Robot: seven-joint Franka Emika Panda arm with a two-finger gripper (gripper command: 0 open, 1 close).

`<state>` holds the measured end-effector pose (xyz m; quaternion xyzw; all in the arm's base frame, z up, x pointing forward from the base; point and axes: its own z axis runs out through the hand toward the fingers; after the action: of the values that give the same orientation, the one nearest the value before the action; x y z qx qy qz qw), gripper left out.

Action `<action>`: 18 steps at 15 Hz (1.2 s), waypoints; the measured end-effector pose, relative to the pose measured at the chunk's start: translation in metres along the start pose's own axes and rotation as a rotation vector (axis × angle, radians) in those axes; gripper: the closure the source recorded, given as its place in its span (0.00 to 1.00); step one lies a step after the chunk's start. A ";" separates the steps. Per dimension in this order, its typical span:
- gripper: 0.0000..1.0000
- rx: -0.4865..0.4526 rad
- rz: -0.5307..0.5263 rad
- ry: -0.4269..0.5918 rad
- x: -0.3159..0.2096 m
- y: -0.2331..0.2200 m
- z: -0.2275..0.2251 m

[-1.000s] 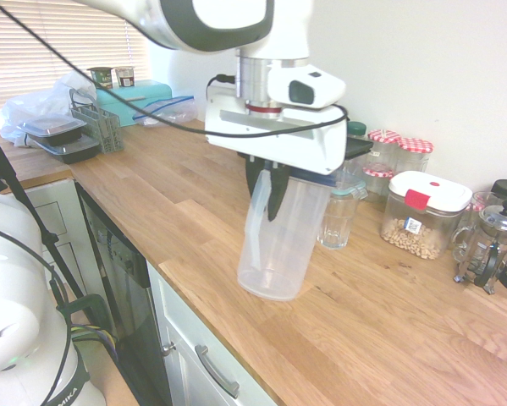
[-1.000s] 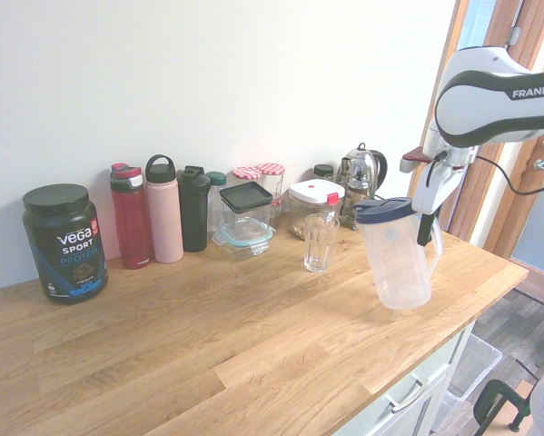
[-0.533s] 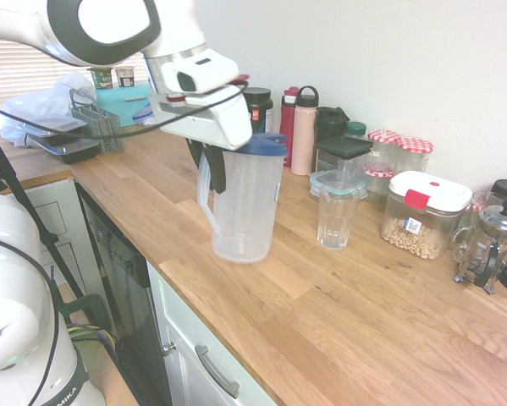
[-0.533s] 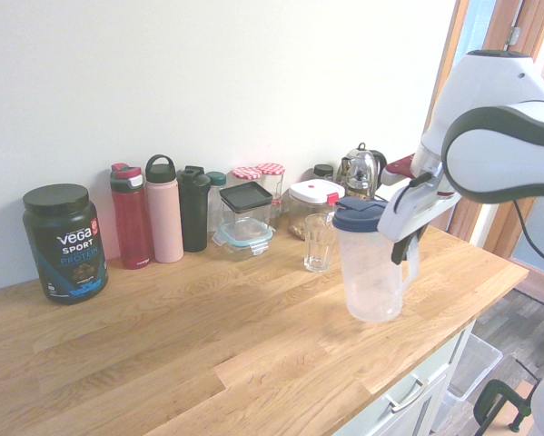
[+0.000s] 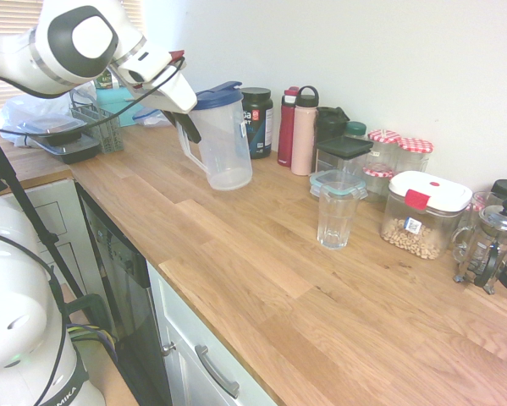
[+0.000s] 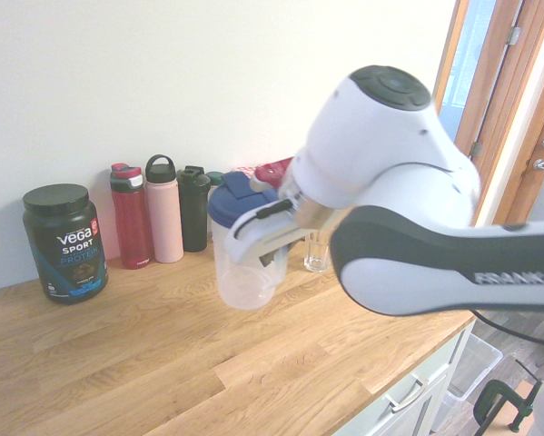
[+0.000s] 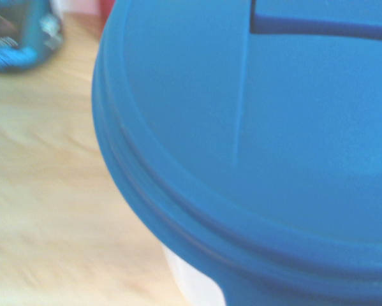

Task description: Pour me some water

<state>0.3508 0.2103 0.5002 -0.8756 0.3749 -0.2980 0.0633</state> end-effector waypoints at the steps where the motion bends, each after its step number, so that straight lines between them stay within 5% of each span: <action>1: 1.00 0.000 0.008 -0.024 0.006 -0.014 0.009; 4: 1.00 -0.011 0.020 -0.084 0.003 -0.044 0.033; 9: 1.00 -0.028 0.111 -0.045 -0.030 -0.073 0.047; 18: 1.00 -0.046 0.165 -0.042 -0.066 -0.075 0.065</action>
<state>0.3988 0.3018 0.4408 -0.8490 0.4511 -0.2646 0.0753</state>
